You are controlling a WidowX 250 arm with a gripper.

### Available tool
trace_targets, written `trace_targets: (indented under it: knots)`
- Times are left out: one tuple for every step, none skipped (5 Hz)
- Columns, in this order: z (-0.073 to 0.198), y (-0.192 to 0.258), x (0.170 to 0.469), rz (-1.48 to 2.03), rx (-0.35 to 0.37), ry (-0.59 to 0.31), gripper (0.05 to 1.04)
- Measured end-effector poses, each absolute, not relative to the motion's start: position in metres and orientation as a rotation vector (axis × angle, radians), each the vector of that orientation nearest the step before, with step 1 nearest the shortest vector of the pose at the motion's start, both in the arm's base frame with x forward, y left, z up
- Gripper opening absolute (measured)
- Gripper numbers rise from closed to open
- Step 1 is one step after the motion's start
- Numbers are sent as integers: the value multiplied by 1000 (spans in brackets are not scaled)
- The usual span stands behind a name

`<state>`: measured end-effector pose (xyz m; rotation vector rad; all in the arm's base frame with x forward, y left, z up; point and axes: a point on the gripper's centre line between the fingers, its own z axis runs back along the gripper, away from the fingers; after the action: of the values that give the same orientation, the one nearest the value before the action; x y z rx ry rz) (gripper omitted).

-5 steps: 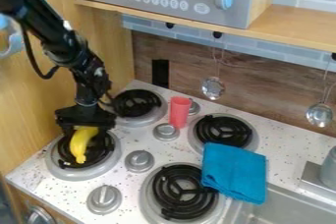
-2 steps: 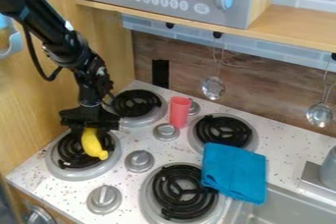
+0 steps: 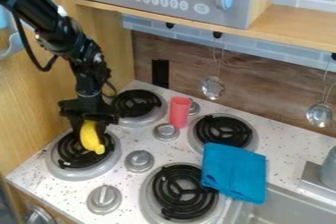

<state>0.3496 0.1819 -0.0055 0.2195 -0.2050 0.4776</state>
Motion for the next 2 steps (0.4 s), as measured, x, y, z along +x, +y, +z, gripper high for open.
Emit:
trace_targets:
  knots:
    - [4, 157, 359, 330, 213, -210, 606]
    - [21, 123, 359, 203, 213, -235, 606]
